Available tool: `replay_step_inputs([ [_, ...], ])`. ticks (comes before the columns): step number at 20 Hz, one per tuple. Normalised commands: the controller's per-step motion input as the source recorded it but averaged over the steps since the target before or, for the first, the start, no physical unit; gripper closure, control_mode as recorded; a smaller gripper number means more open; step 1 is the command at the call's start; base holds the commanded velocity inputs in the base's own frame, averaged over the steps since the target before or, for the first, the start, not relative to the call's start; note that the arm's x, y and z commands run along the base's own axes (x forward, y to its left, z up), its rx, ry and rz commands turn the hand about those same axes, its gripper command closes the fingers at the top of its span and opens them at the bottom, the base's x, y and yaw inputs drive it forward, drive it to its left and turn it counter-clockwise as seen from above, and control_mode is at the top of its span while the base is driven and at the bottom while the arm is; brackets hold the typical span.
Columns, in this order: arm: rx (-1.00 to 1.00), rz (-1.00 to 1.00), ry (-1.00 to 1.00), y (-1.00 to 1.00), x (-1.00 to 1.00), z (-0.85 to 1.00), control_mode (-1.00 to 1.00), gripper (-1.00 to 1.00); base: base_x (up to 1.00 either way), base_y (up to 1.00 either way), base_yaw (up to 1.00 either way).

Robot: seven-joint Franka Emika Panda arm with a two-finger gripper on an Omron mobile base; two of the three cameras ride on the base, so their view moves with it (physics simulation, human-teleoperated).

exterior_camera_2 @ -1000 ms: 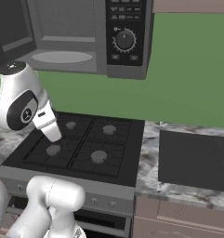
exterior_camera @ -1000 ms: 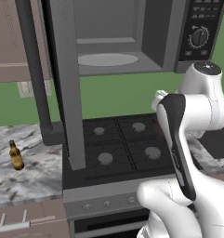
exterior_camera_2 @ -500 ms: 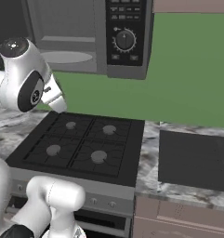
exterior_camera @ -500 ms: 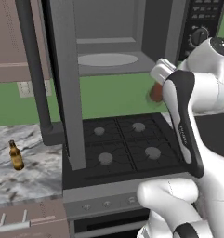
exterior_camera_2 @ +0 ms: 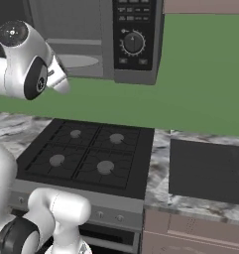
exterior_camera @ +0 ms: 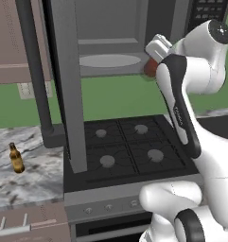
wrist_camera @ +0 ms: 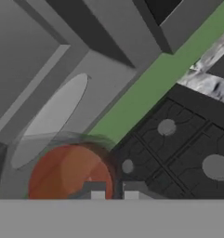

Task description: Place the microwavable item in the microwave. Then, close the microwave door and press the start button.

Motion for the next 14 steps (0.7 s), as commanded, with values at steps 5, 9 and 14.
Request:
replay_step_inputs([
  [5, 0.02, 0.00, -0.09, 0.38, 0.69, 0.11, -1.00, 1.00, 0.00, 0.00, 0.00],
  [9, 0.04, 0.00, -0.01, 0.37, 0.93, 0.02, -1.00, 1.00, 0.00, 0.00, 0.00],
  [14, 0.02, 0.00, 0.00, 0.40, 0.96, 0.00, -1.00, 1.00, 0.00, 0.00, 0.00],
])
